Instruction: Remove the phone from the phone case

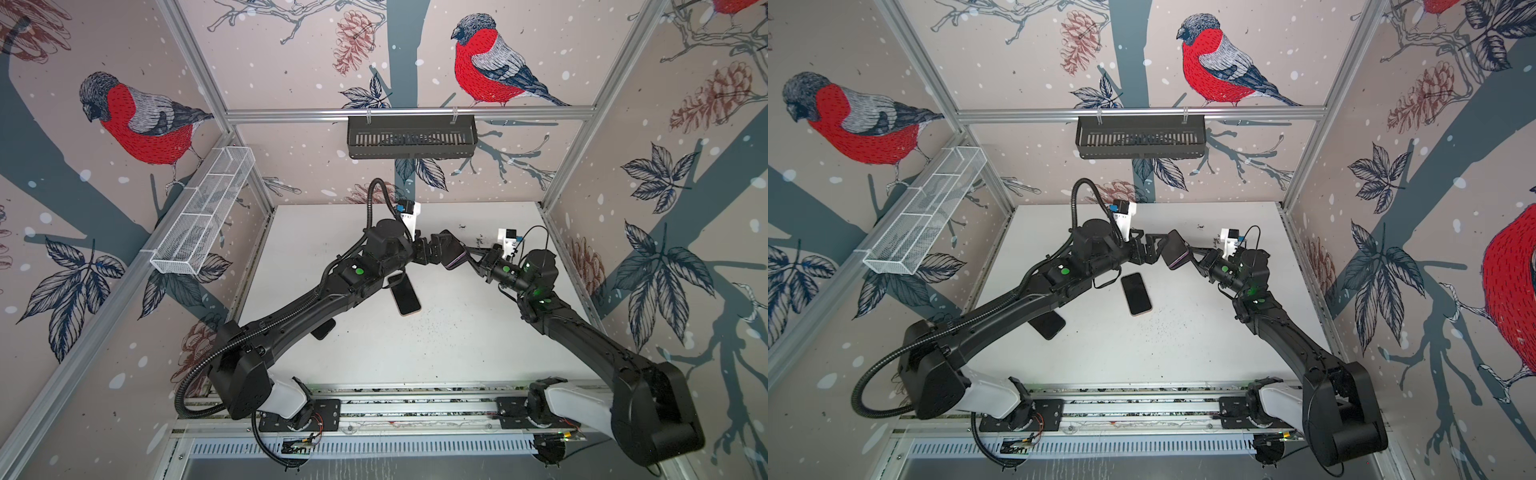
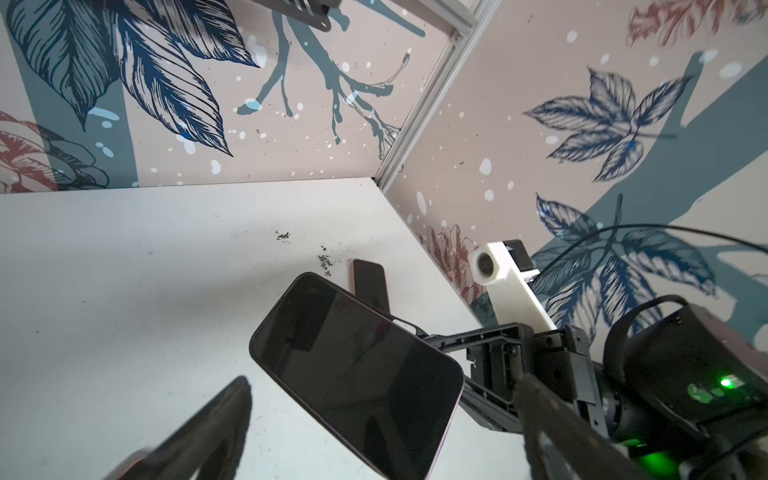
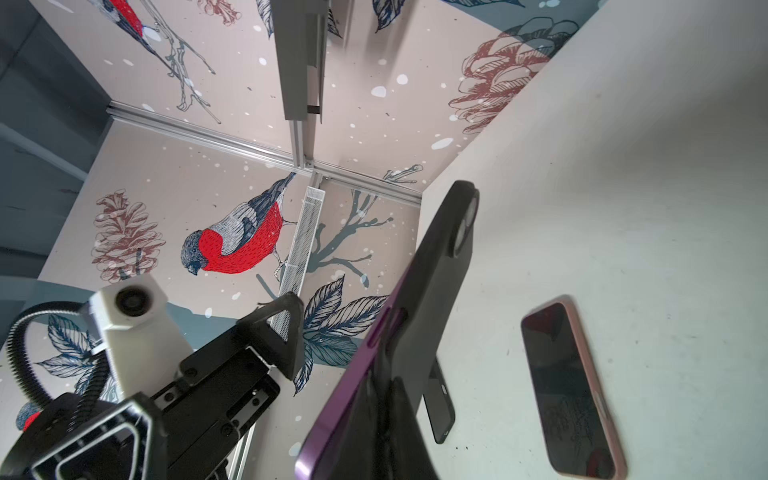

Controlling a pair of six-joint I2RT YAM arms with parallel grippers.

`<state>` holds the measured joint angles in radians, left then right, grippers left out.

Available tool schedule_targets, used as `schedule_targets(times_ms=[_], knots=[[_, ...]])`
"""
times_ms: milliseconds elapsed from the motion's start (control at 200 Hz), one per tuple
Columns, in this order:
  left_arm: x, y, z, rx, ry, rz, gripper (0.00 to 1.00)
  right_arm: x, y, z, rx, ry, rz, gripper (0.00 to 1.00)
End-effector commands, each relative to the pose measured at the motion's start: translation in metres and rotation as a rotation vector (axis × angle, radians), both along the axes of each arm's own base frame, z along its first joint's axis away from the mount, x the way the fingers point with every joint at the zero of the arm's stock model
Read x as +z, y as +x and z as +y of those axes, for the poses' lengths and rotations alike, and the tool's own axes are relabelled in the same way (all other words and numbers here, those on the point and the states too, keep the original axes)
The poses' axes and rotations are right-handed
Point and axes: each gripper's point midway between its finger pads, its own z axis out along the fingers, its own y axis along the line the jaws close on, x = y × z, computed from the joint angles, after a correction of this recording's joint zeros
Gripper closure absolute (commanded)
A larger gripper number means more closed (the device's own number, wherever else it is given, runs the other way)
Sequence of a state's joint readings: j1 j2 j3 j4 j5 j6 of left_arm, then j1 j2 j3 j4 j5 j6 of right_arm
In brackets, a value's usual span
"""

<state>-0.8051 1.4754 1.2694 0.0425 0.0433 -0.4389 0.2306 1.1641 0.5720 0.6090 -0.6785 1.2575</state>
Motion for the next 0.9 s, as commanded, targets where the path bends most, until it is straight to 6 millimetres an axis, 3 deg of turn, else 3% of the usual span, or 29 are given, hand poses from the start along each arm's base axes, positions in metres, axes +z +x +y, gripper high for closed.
schedule_targets(times_ms=[0, 160, 310, 430, 895], knots=[[-0.022, -0.008, -0.012, -0.029, 0.203, -0.077, 0.07, 0.002, 0.001, -0.008, -0.037, 0.010, -0.013, 1.00], [-0.039, -0.029, -0.040, -0.108, 0.336, -0.113, 0.12, -0.005, -0.002, -0.014, -0.054, 0.009, 0.001, 1.00], [-0.052, -0.034, -0.055, -0.115, 0.440, -0.137, 0.16, -0.010, -0.006, -0.015, -0.051, 0.014, 0.014, 1.00], [-0.062, -0.032, -0.063, -0.111, 0.498, -0.133, 0.26, -0.012, -0.010, -0.016, -0.053, 0.015, 0.016, 1.00], [-0.091, -0.022, -0.062, -0.044, 0.616, -0.123, 0.48, -0.017, -0.020, -0.023, -0.068, 0.010, 0.023, 1.00]])
